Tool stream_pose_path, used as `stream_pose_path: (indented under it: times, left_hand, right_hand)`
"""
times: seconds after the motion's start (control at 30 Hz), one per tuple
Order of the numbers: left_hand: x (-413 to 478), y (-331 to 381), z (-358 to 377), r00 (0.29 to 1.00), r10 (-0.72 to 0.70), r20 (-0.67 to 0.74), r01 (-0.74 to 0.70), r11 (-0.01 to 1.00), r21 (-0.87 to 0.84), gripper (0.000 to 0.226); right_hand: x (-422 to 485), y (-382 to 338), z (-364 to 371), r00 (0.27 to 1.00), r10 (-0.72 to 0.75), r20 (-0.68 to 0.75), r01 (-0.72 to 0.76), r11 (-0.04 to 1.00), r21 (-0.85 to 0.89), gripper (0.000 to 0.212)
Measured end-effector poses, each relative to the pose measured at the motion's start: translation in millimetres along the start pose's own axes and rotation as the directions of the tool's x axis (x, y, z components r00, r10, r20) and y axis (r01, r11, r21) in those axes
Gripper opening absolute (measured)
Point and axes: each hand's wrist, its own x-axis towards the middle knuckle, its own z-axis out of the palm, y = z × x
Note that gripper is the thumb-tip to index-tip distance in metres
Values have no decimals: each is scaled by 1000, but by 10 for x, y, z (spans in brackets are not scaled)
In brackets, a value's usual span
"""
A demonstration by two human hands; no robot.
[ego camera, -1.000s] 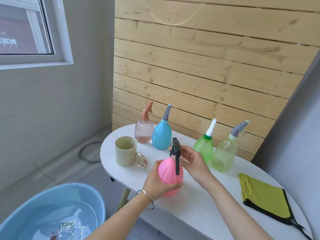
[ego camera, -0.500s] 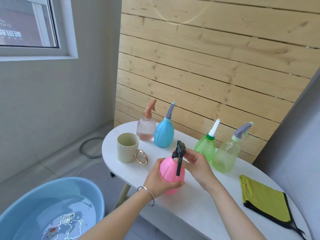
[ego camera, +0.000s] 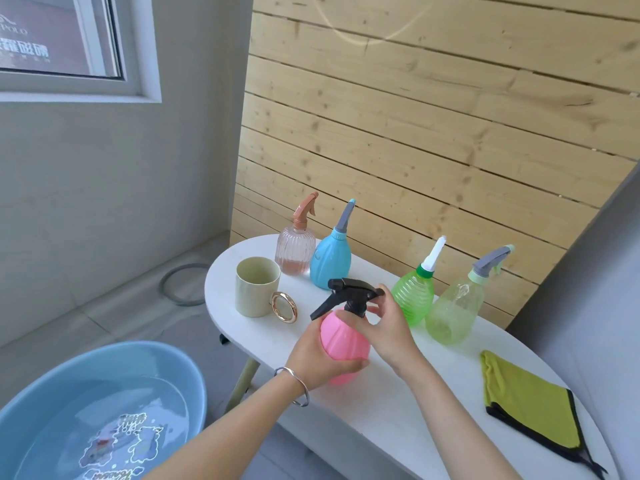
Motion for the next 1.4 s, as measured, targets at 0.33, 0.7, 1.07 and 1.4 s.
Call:
stream_pose_path:
  times: [0.33, 0.7, 1.07, 1.4]
  left_hand:
    - [6, -38, 21, 999, -39, -10, 39, 999, -2, 89]
    - [-23, 1, 85, 998, -22, -58, 20, 1000, -21, 86]
    - [11, -42, -42, 991, 37, 126, -43, 998, 46, 95]
    - [-136, -86, 213, 992, 19, -124, -12, 998, 57, 91]
  right_hand:
    - [-258, 122, -202, 1000, 16, 9, -18, 952, 306, 38]
    - [-171, 67, 92, 995, -82, -51, 85, 994, 68, 17]
    - [-174, 51, 44, 992, -123, 13, 121, 990, 68, 19]
    - [-189, 93, 136, 983, -117, -143, 126, 990, 56, 13]
